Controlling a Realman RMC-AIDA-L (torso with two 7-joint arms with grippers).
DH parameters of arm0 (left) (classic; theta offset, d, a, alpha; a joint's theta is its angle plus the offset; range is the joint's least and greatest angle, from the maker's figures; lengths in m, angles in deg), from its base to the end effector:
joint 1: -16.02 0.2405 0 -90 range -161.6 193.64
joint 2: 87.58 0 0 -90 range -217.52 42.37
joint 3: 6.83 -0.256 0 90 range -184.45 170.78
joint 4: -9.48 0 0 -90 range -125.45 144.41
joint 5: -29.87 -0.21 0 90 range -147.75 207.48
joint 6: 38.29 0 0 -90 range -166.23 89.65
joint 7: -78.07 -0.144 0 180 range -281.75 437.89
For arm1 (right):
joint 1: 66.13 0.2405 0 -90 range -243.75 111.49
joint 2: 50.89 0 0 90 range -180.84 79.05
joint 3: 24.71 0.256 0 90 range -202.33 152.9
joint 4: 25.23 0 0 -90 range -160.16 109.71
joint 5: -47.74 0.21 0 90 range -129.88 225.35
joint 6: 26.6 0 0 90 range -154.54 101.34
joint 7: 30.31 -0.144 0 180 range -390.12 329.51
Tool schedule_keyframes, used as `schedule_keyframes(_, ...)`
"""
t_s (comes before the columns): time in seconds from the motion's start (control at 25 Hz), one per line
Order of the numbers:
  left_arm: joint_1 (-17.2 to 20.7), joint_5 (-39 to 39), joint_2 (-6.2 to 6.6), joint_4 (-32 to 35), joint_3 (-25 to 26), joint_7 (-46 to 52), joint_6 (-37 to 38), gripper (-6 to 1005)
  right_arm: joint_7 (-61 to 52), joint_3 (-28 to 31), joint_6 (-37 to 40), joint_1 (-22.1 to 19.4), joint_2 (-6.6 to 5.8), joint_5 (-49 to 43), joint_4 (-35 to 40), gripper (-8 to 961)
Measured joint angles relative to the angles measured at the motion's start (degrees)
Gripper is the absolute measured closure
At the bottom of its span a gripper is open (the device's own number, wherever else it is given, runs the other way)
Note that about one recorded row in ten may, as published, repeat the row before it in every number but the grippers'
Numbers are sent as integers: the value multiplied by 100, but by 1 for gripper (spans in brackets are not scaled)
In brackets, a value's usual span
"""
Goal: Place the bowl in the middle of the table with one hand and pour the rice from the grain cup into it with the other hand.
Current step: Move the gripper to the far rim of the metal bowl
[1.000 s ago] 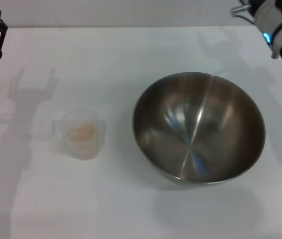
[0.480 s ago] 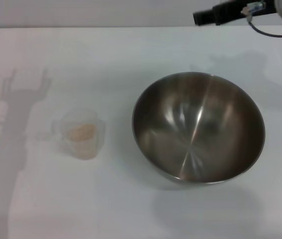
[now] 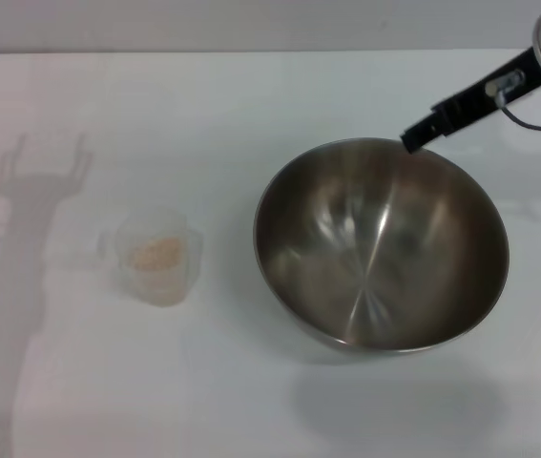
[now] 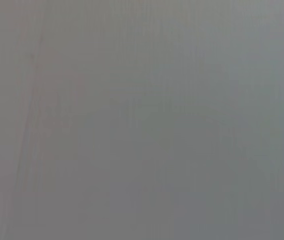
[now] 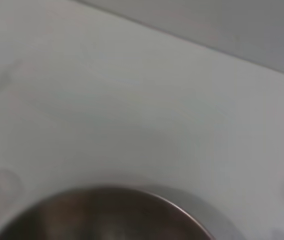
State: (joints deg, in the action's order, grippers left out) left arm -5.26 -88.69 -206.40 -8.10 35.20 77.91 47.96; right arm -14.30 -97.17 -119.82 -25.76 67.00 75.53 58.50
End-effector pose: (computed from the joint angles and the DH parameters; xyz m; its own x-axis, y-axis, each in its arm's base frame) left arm -0.2908 0.3085 0.0145 0.6279 -0.3933 0.6716 0.7125 -0.0566 -0.6993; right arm 0.1412 0.3804 0.0446 0.6187 -0.7854 -0.0182 -0.6666 -0.5126 -0.5412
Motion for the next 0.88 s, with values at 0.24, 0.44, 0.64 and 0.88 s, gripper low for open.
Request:
schedule_keyframes(0.24, 11, -23, 0, -9, -14, 0, 41, 214, 163, 11, -87, -28, 0, -150, -144, 330)
schedule_keyframes(0.44, 10, -45, -1, -9, -30, -1, 69, 214, 303, -29, -73, -33, 18, -249, -481, 333)
schedule_keyframes(0.64, 9, -39, -8, -9, -41, -1, 79, 214, 407, -3, -3, -49, 37, -334, -696, 336)
schedule_keyframes(0.88, 10, -23, -17, -13, -55, -1, 85, 214, 530, -31, 156, -18, 70, -340, -1035, 339)
